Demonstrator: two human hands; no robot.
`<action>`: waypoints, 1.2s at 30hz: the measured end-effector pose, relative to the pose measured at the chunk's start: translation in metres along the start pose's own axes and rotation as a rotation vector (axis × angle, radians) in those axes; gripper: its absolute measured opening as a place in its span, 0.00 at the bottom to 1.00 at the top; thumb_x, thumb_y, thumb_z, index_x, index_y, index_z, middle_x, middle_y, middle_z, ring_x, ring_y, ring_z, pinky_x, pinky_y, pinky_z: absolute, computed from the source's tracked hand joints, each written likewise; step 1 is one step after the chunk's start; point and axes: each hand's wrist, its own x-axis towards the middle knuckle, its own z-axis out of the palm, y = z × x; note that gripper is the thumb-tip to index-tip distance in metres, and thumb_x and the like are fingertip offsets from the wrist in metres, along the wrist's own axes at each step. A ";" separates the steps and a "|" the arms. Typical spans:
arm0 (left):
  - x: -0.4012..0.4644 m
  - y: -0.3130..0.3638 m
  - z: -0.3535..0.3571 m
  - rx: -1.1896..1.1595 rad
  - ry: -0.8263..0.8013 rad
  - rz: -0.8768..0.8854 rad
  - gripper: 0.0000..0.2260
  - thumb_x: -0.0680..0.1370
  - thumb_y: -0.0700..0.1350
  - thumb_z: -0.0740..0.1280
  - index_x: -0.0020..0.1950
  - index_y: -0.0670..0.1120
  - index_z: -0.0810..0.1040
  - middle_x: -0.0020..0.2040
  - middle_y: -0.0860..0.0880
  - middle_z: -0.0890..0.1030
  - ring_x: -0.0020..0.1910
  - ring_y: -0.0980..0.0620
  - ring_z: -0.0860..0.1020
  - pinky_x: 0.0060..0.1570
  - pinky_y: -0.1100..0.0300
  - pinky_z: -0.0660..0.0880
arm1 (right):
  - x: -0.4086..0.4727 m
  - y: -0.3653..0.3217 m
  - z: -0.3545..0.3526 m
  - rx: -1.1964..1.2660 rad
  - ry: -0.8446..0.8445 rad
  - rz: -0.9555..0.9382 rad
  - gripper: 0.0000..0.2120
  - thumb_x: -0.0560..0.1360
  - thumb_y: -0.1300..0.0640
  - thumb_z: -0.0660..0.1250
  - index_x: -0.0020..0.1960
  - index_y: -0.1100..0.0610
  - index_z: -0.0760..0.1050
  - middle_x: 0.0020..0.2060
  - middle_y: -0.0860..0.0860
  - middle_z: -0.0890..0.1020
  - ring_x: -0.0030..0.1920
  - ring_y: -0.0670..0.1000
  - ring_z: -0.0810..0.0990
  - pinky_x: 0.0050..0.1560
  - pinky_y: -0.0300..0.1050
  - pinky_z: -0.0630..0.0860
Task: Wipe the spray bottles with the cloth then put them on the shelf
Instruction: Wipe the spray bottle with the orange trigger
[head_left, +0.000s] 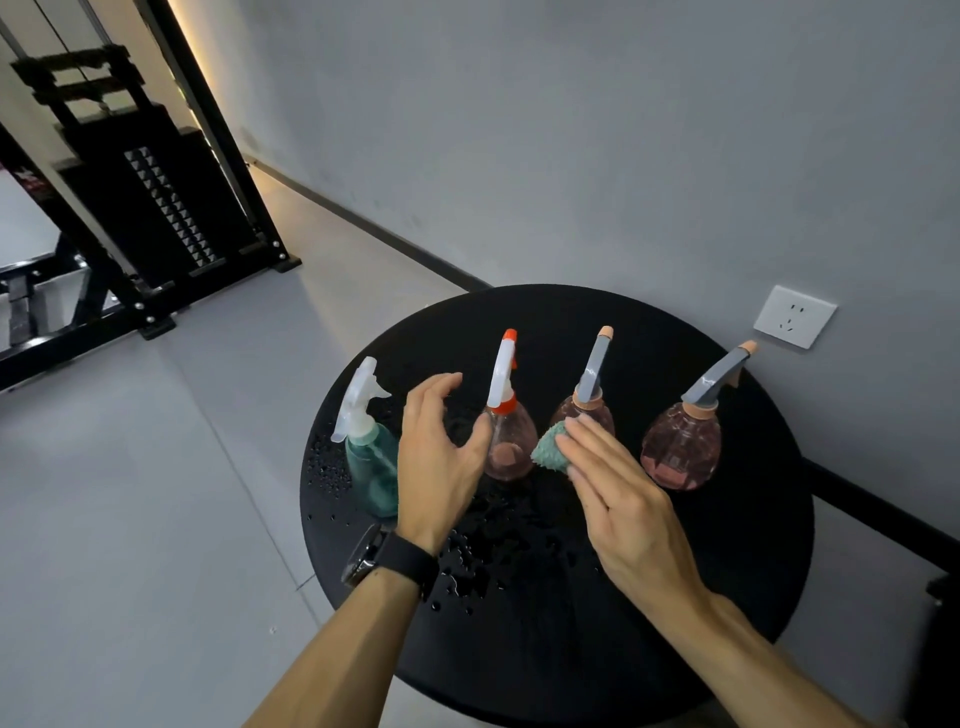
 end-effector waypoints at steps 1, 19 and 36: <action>0.001 -0.002 0.004 0.007 -0.032 -0.038 0.23 0.76 0.48 0.71 0.70 0.48 0.72 0.67 0.56 0.70 0.66 0.59 0.70 0.62 0.72 0.65 | 0.001 0.001 -0.001 -0.003 0.005 0.010 0.20 0.75 0.70 0.67 0.66 0.65 0.74 0.66 0.54 0.75 0.71 0.48 0.69 0.72 0.37 0.63; 0.021 -0.021 0.053 -0.084 -0.264 -0.265 0.14 0.77 0.51 0.71 0.62 0.49 0.78 0.59 0.52 0.74 0.49 0.68 0.72 0.45 0.81 0.66 | 0.003 0.011 -0.007 -0.002 -0.042 0.088 0.20 0.76 0.70 0.67 0.67 0.63 0.72 0.67 0.51 0.73 0.72 0.44 0.65 0.71 0.30 0.58; 0.014 0.004 0.002 -0.731 -0.302 -0.469 0.17 0.75 0.65 0.69 0.49 0.51 0.75 0.43 0.48 0.77 0.46 0.48 0.78 0.59 0.40 0.75 | 0.044 -0.041 -0.013 0.279 0.039 0.048 0.18 0.78 0.65 0.64 0.67 0.60 0.73 0.66 0.45 0.74 0.70 0.40 0.69 0.69 0.34 0.64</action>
